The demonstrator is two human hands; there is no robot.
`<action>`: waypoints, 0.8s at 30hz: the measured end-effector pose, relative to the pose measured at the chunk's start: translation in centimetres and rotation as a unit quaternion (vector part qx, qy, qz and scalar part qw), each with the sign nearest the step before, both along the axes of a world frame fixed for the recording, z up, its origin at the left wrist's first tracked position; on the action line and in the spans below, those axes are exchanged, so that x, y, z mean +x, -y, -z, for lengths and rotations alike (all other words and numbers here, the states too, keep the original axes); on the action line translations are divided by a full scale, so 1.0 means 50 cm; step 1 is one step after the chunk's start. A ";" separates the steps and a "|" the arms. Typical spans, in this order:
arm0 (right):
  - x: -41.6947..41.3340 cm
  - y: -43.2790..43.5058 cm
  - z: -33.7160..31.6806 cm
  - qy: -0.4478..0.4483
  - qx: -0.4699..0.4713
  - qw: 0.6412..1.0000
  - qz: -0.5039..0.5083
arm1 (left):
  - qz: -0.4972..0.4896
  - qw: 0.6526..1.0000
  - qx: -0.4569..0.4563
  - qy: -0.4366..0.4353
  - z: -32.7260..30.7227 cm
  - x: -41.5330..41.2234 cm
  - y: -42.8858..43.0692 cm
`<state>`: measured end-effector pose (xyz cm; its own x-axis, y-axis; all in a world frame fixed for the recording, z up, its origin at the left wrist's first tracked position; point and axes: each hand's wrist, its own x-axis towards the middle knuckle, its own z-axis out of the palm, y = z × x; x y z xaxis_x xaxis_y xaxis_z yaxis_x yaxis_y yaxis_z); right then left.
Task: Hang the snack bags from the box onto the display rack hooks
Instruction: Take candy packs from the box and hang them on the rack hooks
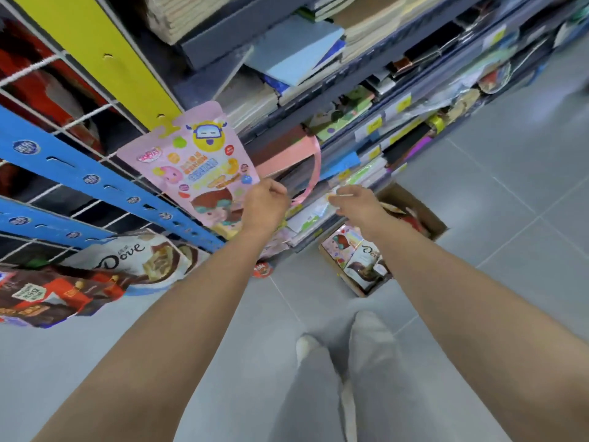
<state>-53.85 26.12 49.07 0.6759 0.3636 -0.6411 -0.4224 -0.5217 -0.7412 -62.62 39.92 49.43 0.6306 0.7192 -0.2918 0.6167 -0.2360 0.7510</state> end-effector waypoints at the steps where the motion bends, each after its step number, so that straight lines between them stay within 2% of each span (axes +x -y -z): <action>1: 0.013 0.037 0.017 -0.014 0.008 1.000 0.020 | 0.024 0.999 -0.021 -0.024 0.022 0.017 0.022; 8: 0.112 0.268 0.152 -0.043 -0.051 0.996 0.051 | 0.101 0.983 -0.087 -0.123 0.169 0.121 0.190; 14: 0.185 0.393 0.251 -0.126 -0.074 0.986 0.082 | 0.094 0.971 -0.113 -0.186 0.314 0.213 0.296; 19: 0.230 0.450 0.437 -0.123 -0.109 0.982 0.097 | 0.104 0.960 -0.101 -0.240 0.473 0.252 0.333; 24: 0.247 0.446 0.616 -0.131 -0.098 0.982 0.097 | 0.138 0.942 -0.107 -0.286 0.655 0.262 0.334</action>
<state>-41.50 3.82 18.25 0.5220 0.0970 -0.8474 -0.6910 -0.5343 -0.4868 -49.51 23.24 16.67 0.4805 0.4372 -0.7602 0.8724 -0.3266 0.3636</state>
